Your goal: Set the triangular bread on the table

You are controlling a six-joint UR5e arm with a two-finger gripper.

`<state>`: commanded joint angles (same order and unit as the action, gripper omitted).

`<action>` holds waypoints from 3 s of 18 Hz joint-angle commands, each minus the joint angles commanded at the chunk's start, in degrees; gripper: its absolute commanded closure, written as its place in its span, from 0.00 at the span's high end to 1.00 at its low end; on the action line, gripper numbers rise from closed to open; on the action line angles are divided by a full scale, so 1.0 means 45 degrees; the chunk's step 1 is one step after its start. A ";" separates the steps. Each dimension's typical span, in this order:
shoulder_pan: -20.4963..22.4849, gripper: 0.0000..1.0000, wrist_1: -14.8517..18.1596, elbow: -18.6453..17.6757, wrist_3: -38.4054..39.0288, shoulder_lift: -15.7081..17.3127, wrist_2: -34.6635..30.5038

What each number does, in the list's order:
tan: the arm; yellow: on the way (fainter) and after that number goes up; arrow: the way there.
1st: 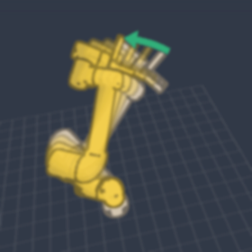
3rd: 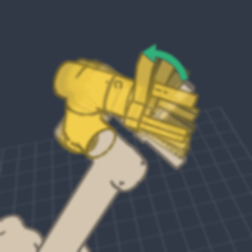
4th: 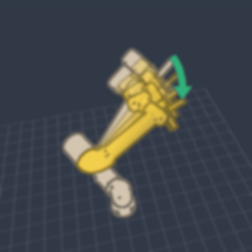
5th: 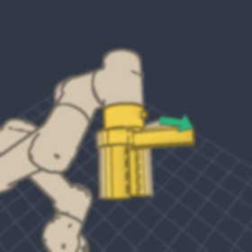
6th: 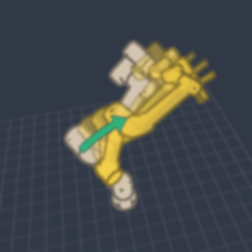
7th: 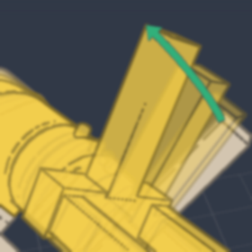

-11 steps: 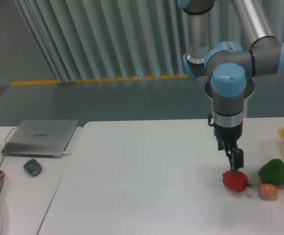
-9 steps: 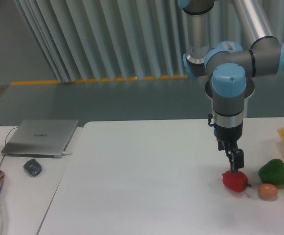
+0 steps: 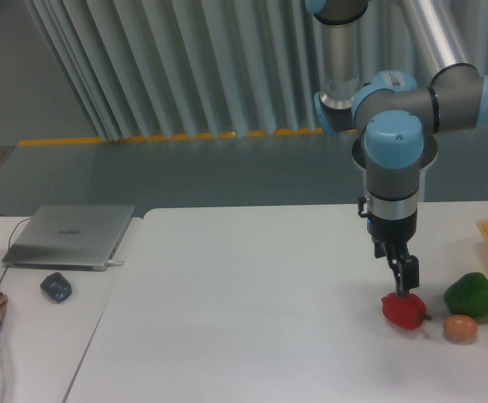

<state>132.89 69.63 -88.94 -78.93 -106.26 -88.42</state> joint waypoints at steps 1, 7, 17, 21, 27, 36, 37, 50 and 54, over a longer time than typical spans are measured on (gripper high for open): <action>0.0040 1.00 -0.0120 -0.0060 0.0019 0.0000 0.0136; 0.0138 1.00 -0.0257 -0.0431 0.0078 0.0156 0.0137; 0.1775 1.00 -0.1077 -0.0453 -0.0039 0.0410 -0.0235; 0.3376 1.00 -0.0962 -0.0314 -0.0078 0.0371 -0.0332; 0.3790 1.00 -0.0765 -0.0529 -0.4972 0.0313 -0.1093; 0.5410 1.00 -0.0726 -0.0822 -1.2438 -0.0214 -0.1268; 0.5469 1.00 -0.0726 -0.0822 -1.2751 -0.0273 -0.1424; 0.6327 1.00 -0.0863 -0.1291 -1.5918 -0.1210 -0.2774; 0.6388 0.67 -0.0844 -0.1311 -1.6173 -0.1367 -0.2734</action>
<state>161.63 65.83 -94.83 -151.70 -112.41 -100.72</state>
